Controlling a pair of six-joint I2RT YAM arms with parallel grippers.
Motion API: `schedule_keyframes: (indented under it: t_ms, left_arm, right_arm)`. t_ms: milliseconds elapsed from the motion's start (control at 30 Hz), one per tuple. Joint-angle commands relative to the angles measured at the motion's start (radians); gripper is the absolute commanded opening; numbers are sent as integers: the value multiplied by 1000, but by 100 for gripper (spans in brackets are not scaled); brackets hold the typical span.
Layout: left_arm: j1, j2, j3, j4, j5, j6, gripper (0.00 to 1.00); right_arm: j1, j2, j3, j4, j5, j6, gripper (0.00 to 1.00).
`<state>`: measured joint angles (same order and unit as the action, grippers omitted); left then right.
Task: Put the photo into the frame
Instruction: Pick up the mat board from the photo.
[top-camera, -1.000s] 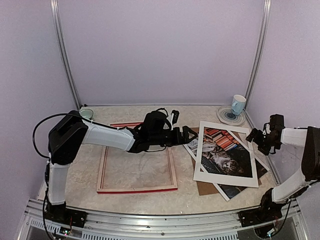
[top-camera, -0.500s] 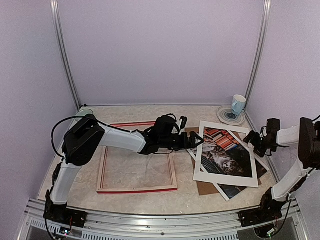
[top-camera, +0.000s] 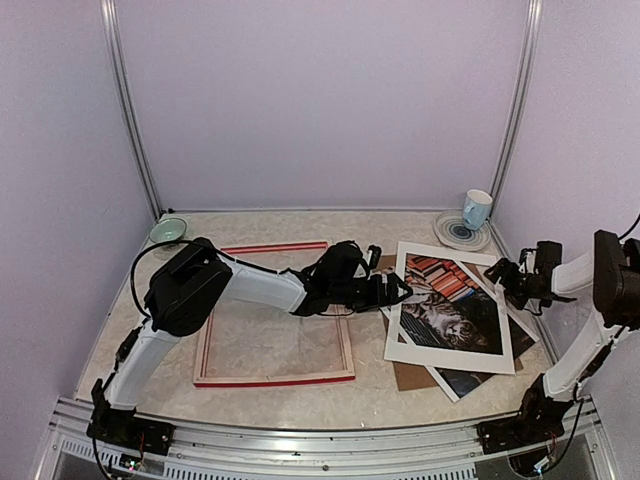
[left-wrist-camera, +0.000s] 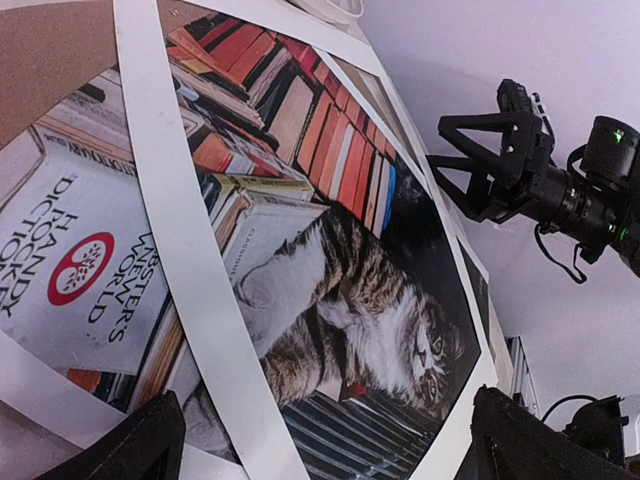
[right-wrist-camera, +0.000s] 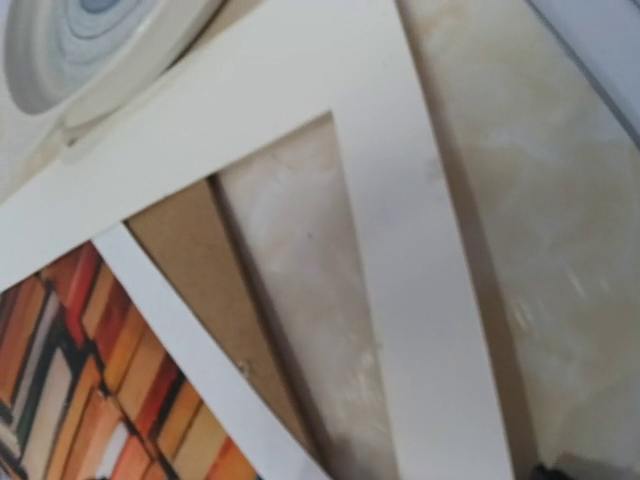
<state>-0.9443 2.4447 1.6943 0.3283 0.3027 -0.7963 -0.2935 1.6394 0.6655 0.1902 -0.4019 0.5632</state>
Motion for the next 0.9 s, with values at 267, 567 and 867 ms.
schedule_keyframes:
  t_ms: [267,567,867]
  left_arm:
    - [-15,1,-28,107,38,-60,99]
    - [-23,20,-1,73,41,-57,99]
    - [-28,35,-14,74,42,-73,99]
  right_arm:
    - [-18,38,-49,-17,-77,6,91]
    - [-41,-7,-85,79,-228,54,90]
    - [-41,-22,-110,178,-348,106,88]
